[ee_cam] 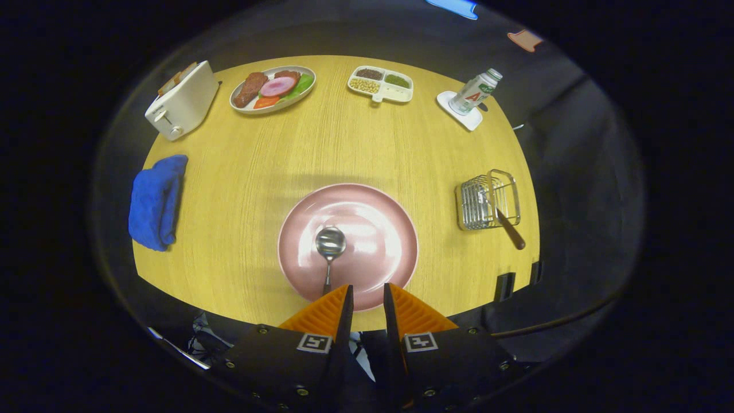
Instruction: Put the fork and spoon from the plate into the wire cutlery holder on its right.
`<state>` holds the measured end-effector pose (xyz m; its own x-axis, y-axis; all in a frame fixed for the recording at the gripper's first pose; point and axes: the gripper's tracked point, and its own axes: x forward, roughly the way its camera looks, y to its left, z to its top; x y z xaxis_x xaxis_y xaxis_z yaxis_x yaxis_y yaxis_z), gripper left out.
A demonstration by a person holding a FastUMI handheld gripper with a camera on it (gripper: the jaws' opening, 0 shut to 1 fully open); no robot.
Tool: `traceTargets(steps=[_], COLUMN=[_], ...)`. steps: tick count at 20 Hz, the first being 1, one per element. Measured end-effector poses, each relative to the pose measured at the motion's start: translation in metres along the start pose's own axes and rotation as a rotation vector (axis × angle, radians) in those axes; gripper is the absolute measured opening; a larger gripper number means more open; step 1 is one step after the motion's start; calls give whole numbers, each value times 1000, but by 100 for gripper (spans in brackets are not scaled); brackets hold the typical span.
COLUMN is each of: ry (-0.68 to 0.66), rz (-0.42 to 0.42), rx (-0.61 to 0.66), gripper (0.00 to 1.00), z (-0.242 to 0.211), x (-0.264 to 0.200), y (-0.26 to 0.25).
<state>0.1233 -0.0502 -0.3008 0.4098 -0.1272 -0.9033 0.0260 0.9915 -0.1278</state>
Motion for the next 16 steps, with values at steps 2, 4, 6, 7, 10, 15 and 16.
traceTargets(steps=[2, 4, 6, 7, 10, 15, 16], ry=[23, 38, 53, 59, 81, 118, 126], rz=[13, 34, 62, 67, 73, 105, 107], rx=[-3, 5, 17, 23, 17, 22, 22], gripper=[32, 32, 32, 32, 32, 32, 32], z=[-8, -13, -20, -22, -27, -38, -39], x=[12, 23, 34, 38, 49, 69, 72], y=[10, 21, 30, 33, 37, 44, 45])
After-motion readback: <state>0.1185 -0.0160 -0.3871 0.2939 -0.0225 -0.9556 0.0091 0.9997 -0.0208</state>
